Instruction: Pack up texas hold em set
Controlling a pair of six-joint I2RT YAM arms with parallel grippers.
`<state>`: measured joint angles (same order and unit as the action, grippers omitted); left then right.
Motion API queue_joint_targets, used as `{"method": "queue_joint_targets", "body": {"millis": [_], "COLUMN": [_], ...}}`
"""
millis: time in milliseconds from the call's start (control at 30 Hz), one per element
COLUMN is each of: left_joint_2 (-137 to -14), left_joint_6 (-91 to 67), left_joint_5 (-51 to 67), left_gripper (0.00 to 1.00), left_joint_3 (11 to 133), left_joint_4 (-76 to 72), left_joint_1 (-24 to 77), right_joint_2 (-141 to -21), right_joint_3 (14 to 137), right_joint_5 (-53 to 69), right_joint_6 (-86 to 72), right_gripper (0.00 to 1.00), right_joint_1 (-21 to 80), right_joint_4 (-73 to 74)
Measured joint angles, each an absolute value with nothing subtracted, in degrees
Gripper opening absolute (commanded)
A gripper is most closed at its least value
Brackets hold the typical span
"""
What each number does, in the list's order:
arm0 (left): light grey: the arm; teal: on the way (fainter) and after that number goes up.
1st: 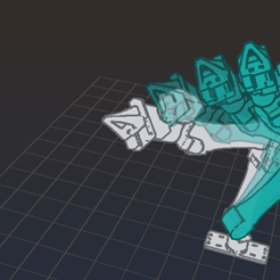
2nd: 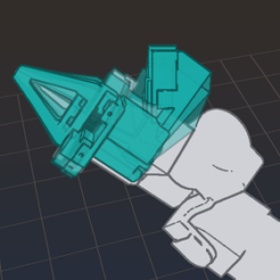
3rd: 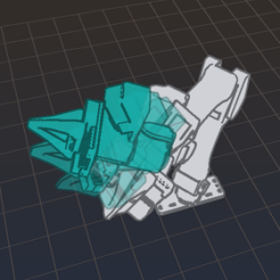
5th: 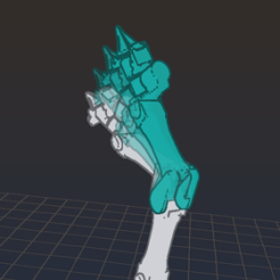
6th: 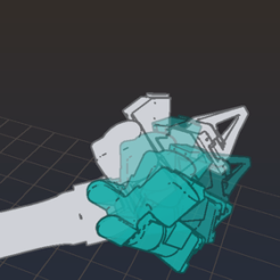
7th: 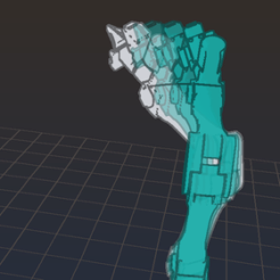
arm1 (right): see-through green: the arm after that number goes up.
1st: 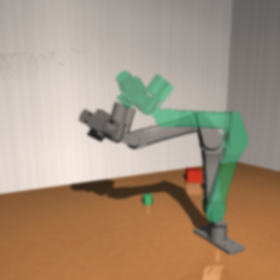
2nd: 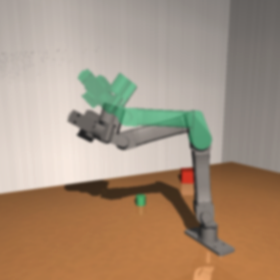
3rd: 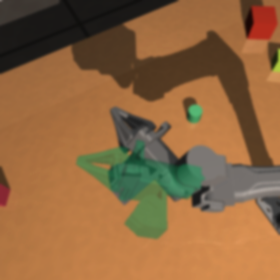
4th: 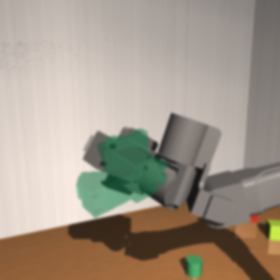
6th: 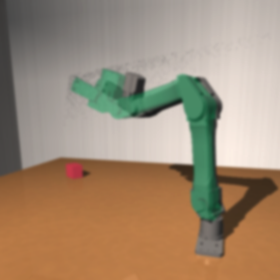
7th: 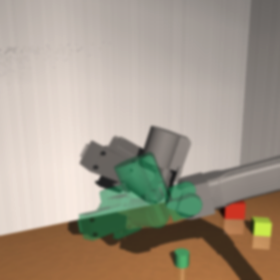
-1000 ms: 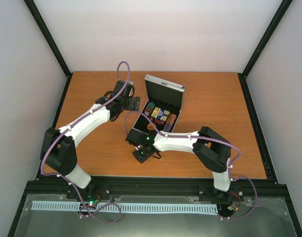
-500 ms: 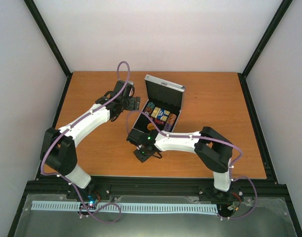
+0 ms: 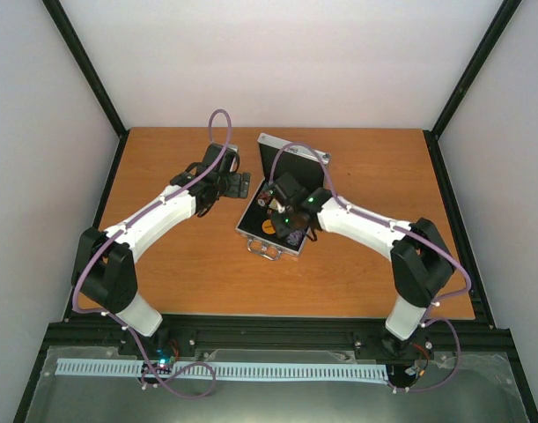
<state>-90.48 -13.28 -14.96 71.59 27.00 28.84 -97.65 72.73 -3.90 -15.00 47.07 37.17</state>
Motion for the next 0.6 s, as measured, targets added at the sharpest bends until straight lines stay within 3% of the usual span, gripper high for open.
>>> {"method": "queue_joint_targets", "body": {"millis": [233, 600], "left_joint_2": [-90.48, -90.89], "left_joint_6": [-13.26, -13.28], "left_joint_5": [-14.70, -14.28], "left_gripper": [1.00, 1.00], "left_joint_3": [71.59, 71.59], "left_joint_4": [27.00, 26.98], "left_joint_1": [28.84, 28.84], "right_joint_2": [-104.99, -109.80], "right_joint_3": [79.31, 81.60], "right_joint_5": [-5.23, -3.77], "right_joint_6": [-11.31, -7.84], "right_gripper": [0.14, 0.13], "right_joint_1": [39.57, 37.91], "right_joint_4": [35.79, 36.23]}}
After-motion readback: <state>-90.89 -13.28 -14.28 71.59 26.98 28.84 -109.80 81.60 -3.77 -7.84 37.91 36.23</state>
